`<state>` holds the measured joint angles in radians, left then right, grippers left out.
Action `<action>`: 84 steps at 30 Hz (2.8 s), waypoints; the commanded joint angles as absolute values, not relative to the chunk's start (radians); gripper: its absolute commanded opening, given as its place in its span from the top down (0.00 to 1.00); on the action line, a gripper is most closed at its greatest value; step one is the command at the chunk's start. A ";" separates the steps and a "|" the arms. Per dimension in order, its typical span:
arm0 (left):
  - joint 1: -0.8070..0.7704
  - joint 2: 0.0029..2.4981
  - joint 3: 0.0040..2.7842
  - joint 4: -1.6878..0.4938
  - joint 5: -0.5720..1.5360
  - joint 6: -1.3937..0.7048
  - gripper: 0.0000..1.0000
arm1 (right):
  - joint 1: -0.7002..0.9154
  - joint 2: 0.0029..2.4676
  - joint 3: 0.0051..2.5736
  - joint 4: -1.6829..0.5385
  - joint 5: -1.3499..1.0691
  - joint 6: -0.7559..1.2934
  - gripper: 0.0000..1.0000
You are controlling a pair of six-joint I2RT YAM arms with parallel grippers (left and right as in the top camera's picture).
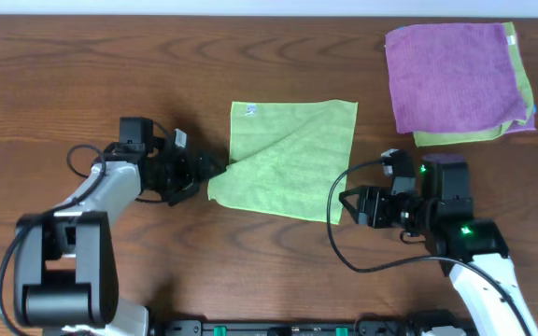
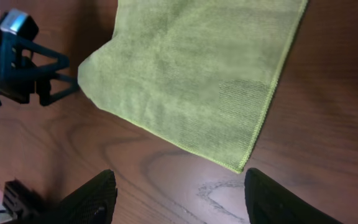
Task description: Fold the cloth
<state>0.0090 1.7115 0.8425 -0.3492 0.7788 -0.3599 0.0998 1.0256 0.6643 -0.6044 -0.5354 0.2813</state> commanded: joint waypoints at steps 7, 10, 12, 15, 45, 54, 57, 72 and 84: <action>-0.026 1.790 0.838 -0.294 0.833 -0.396 0.00 | 0.073 1.026 0.658 -0.602 -0.551 0.284 0.34; -0.056 1.814 0.838 -0.277 0.833 -0.408 0.14 | 0.073 1.036 0.658 -0.607 -0.550 0.284 0.34; -0.073 1.824 0.838 -0.275 0.833 -0.408 0.26 | 0.073 1.046 0.658 -0.614 -0.550 0.284 0.34; -0.089 1.828 0.838 -0.275 0.832 -0.408 0.50 | 0.073 1.065 0.658 -0.627 -0.550 0.284 0.34; -0.089 1.827 0.838 -0.283 0.963 -0.408 0.94 | 0.080 1.349 0.485 -0.353 -0.581 0.397 0.33; -0.089 1.827 0.838 -0.283 0.962 -0.408 0.94 | 0.113 1.387 0.423 -0.225 -0.580 0.479 0.34; -0.089 1.827 0.838 -0.283 0.963 -0.408 0.94 | 0.129 1.402 0.408 -0.182 -0.580 0.495 0.34; -0.089 1.827 0.838 -0.299 0.981 -0.399 0.94 | 0.182 1.519 0.406 -0.036 -0.555 0.501 0.85; -0.084 1.824 0.838 -0.537 0.982 -0.160 0.94 | 0.182 1.333 0.413 -0.151 -0.573 0.499 0.99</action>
<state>-0.0879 1.8183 0.8417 -0.5026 0.9840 -0.2687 0.1680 1.3838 0.4191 -0.1268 -0.5777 0.4984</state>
